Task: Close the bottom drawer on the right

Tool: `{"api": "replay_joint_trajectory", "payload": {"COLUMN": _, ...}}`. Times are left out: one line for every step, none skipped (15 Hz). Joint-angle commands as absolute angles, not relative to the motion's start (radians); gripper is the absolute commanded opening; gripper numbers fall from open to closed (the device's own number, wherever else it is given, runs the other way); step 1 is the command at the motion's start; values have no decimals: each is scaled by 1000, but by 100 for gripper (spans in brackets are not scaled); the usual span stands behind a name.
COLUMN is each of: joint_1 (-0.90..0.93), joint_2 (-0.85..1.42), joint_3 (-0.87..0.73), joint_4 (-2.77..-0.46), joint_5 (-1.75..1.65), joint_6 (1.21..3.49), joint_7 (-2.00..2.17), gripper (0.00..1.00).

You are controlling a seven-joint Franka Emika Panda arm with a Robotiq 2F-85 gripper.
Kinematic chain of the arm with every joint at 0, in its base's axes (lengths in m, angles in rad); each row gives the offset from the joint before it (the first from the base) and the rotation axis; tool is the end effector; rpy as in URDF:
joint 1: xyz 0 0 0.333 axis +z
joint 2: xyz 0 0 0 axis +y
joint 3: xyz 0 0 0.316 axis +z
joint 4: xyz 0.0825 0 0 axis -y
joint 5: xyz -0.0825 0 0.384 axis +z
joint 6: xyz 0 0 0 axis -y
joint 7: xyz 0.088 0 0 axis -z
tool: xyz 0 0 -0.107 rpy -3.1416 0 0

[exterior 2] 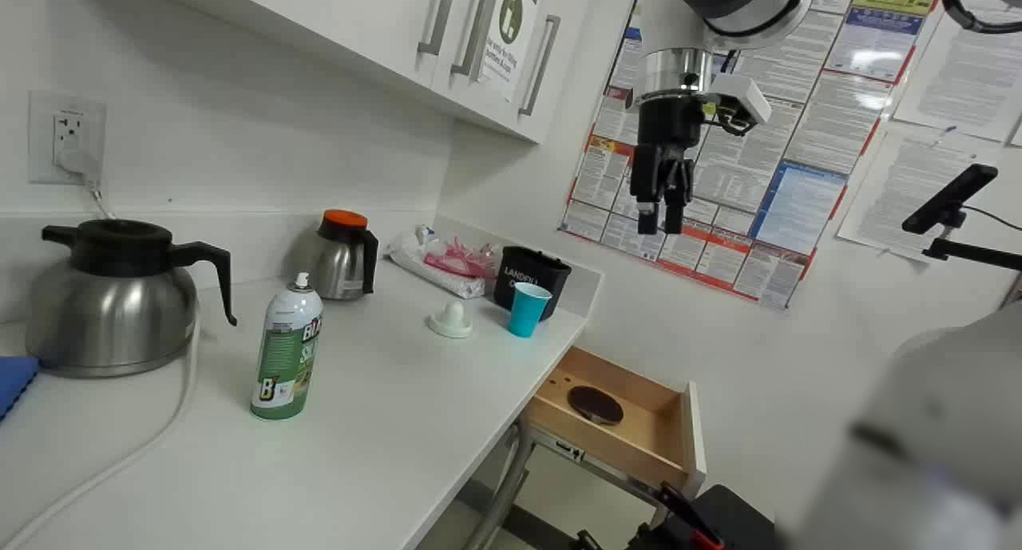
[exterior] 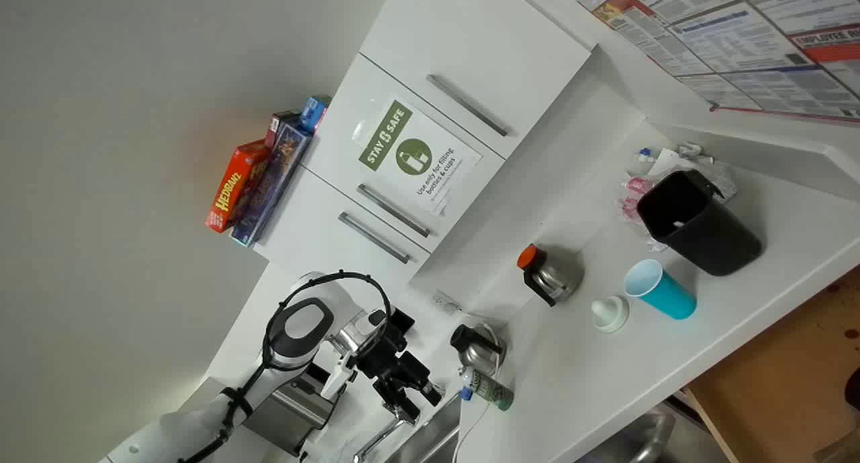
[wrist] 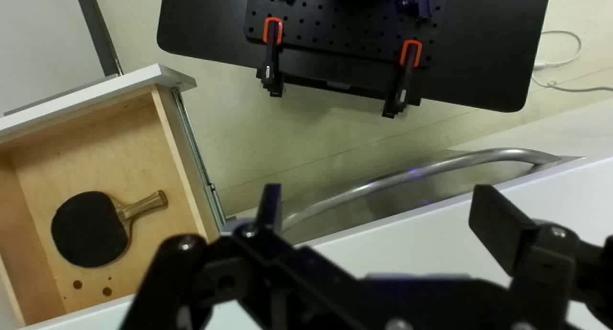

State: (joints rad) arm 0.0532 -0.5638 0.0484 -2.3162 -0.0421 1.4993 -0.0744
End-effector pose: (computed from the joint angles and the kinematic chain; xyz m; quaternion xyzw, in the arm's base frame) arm 0.3504 0.0334 0.5303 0.9879 0.0830 -0.1261 0.0351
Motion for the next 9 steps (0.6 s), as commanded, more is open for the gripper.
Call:
{"api": "replay_joint_trajectory", "payload": {"joint_1": 59, "joint_2": -563, "joint_3": 44, "joint_4": -2314, "joint_5": -44, "joint_6": 1497, "joint_7": -72, "gripper": 100}}
{"api": "replay_joint_trajectory", "payload": {"joint_1": 59, "joint_2": -563, "joint_3": 44, "joint_4": -2314, "joint_5": -44, "joint_6": 1497, "joint_7": -72, "gripper": 100}}
{"api": "replay_joint_trajectory", "payload": {"joint_1": 59, "joint_2": -563, "joint_3": 44, "joint_4": -2314, "joint_5": -44, "joint_6": 1498, "joint_7": -72, "gripper": 100}}
{"api": "replay_joint_trajectory", "payload": {"joint_1": 59, "joint_2": -563, "joint_3": 44, "joint_4": -2314, "joint_5": -44, "joint_6": 1498, "joint_7": -72, "gripper": 100}}
{"api": "replay_joint_trajectory", "payload": {"joint_1": 59, "joint_2": -563, "joint_3": 44, "joint_4": -2314, "joint_5": -44, "joint_6": 1498, "joint_7": -72, "gripper": 100}}
{"api": "replay_joint_trajectory", "payload": {"joint_1": 53, "joint_2": -562, "joint_3": 38, "joint_4": -2309, "joint_5": -42, "joint_6": 1503, "joint_7": -68, "gripper": 100}}
{"api": "replay_joint_trajectory", "payload": {"joint_1": 43, "joint_2": -566, "joint_3": 29, "joint_4": -2307, "joint_5": -43, "joint_6": 1514, "joint_7": -59, "gripper": 100}}
{"api": "replay_joint_trajectory", "payload": {"joint_1": 31, "joint_2": -571, "joint_3": 11, "joint_4": -2307, "joint_5": -38, "joint_6": 1527, "joint_7": -54, "gripper": 100}}
{"api": "replay_joint_trajectory", "payload": {"joint_1": 13, "joint_2": -577, "joint_3": -15, "joint_4": -2311, "joint_5": -33, "joint_6": 1547, "joint_7": -54, "gripper": 100}}
